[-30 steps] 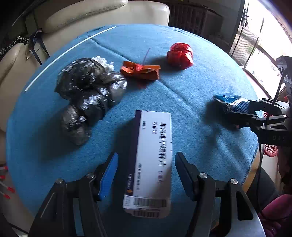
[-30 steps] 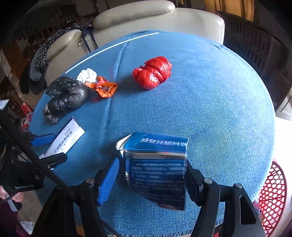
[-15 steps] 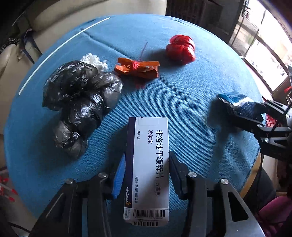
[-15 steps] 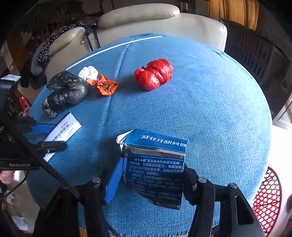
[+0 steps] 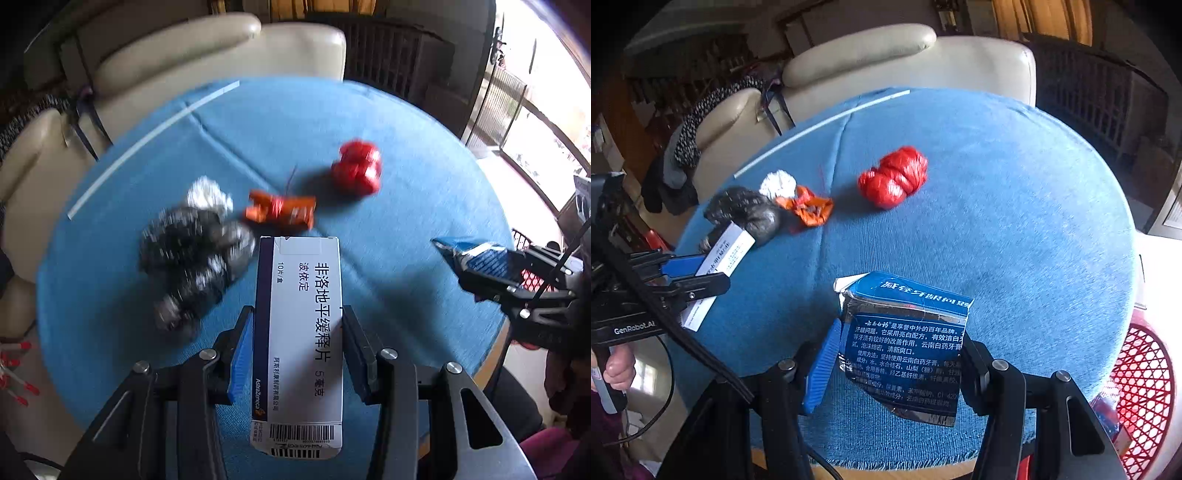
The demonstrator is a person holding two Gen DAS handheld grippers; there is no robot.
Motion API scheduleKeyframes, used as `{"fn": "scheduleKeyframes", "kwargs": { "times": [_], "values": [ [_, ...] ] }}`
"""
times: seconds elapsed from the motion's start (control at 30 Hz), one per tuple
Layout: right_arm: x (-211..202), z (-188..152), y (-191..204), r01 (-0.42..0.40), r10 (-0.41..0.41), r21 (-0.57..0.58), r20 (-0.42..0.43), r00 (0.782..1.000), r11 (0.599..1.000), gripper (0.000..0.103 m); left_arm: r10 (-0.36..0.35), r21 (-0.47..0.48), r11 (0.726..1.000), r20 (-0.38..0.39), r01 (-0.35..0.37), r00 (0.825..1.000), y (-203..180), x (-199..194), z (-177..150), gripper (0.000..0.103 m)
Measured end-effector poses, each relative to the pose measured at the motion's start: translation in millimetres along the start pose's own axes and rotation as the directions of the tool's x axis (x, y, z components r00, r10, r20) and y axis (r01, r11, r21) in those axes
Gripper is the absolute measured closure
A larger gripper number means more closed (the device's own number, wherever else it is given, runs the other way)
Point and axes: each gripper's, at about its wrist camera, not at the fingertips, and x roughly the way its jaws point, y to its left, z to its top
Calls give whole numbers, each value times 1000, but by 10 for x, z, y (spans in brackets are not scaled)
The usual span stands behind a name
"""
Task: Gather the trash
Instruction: 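Carry the white box with the left tool while the right tool carries the toothpaste box to the basket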
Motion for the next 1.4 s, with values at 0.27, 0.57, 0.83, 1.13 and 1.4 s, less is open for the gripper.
{"fn": "scheduleKeyframes", "kwargs": {
  "times": [0.27, 0.57, 0.83, 1.13, 1.4],
  "values": [
    [-292, -5, 4, -2, 3, -13, 78, 997, 1000, 42, 102, 31, 994, 102, -105, 990, -303, -226, 136, 56],
    [-589, -68, -102, -5, 4, 7, 141, 990, 1000, 42, 153, 57, 985, 153, -164, 976, -532, -393, 196, 56],
    [-801, -147, -227, 3, -8, 26, 176, 984, 1000, 42, 158, 60, 984, 167, -169, 973, -693, -424, 224, 56],
    [-966, -243, -372, 14, -22, 46, 191, 981, 999, 42, 169, 60, 982, 164, -181, 972, -856, -350, 245, 56],
    [-1110, -305, -549, 13, -30, 81, 212, 977, 997, 42, 166, 82, 980, 169, -182, 972, -1068, -325, 310, 56]
  ]
}}
